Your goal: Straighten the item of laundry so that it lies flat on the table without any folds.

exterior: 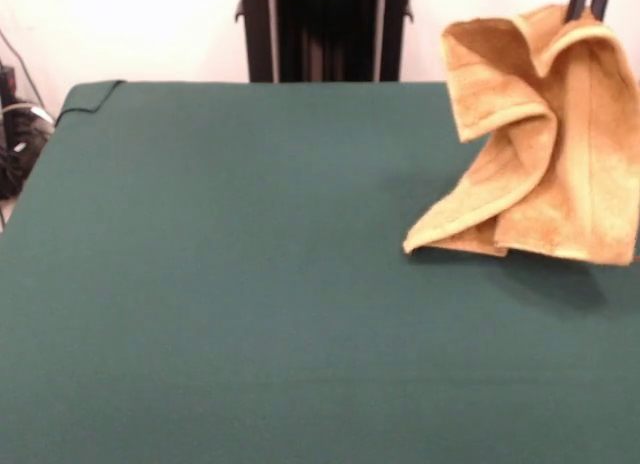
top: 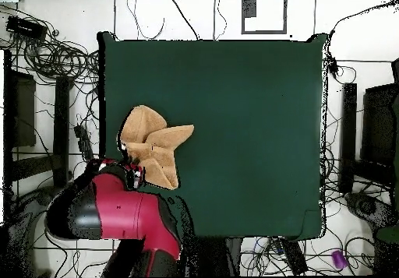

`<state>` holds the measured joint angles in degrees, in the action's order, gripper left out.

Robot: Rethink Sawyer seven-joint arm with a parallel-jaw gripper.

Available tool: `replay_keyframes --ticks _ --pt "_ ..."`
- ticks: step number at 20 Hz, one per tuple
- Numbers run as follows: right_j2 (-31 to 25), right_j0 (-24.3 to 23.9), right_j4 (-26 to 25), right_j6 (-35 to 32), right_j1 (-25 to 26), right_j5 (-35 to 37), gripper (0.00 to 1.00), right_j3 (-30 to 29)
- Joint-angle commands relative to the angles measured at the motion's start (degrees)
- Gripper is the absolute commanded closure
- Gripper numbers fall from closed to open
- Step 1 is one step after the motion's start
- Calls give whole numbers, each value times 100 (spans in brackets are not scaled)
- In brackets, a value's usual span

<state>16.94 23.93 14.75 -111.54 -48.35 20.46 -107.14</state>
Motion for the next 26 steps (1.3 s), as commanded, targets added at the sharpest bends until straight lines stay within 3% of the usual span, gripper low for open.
replay_keyframes --ticks 1,12,19,26 --pt "171 465 484 -2133 112 792 100 -354" --pt "384 1072 724 -2903 208 903 100 -224" --pt "697 1629 798 -3616 194 1414 100 77" --pt "806 1864 832 -4100 260 1686 100 326"
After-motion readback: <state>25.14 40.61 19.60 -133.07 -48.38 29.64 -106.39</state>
